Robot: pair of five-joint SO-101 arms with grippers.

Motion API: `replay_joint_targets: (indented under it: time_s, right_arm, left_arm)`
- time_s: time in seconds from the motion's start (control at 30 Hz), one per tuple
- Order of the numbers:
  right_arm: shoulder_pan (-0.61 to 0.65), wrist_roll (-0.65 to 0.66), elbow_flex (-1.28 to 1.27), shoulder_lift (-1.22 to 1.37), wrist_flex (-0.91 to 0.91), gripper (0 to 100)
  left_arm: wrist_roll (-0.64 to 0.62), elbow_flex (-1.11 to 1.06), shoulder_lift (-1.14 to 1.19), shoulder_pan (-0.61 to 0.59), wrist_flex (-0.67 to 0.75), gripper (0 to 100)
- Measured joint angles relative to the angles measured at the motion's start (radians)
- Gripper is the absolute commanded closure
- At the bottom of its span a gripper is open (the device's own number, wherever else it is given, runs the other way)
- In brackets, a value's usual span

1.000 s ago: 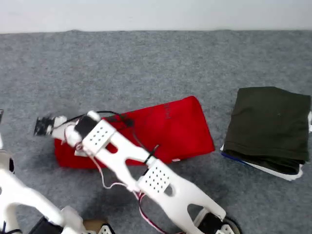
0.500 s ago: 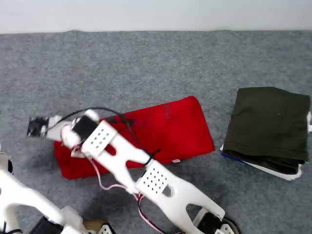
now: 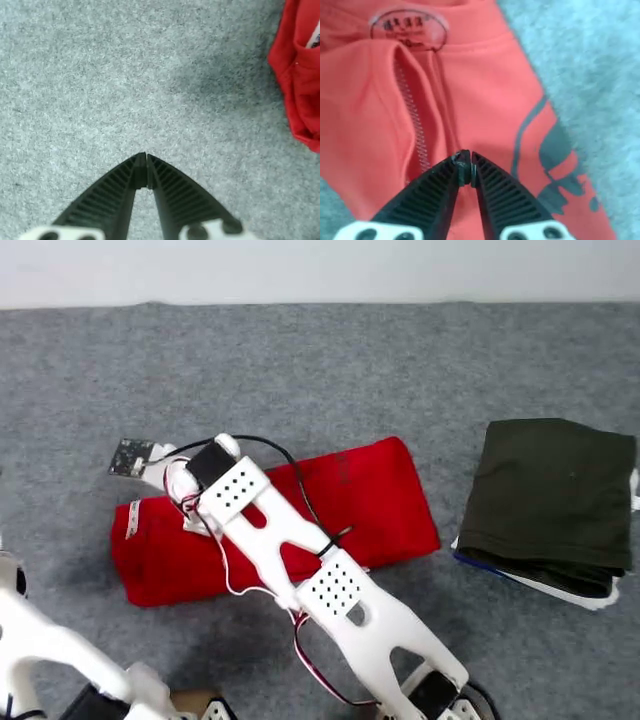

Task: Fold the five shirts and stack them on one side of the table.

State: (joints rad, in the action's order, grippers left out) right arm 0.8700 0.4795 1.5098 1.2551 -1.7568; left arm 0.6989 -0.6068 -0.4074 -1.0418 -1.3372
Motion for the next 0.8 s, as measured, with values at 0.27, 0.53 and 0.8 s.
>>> replay_joint_targets:
  time_s: [0.27,0.53,0.8]
  right_arm:
    - [-0.020,-0.061,-0.049,-0.166,0.000,98.4]
    - [0.071,-0.107,-0.405,-0.316,0.000,98.3]
    - [-0.018,-0.110,-0.485,-0.224,0.072,98.4]
  left_arm:
    - [0.000,0.000,-0.003,-0.002,0.000,99]
    - [0.000,0.000,-0.003,-0.002,0.000,99]
    - [0.000,0.000,-0.003,0.000,0.000,99]
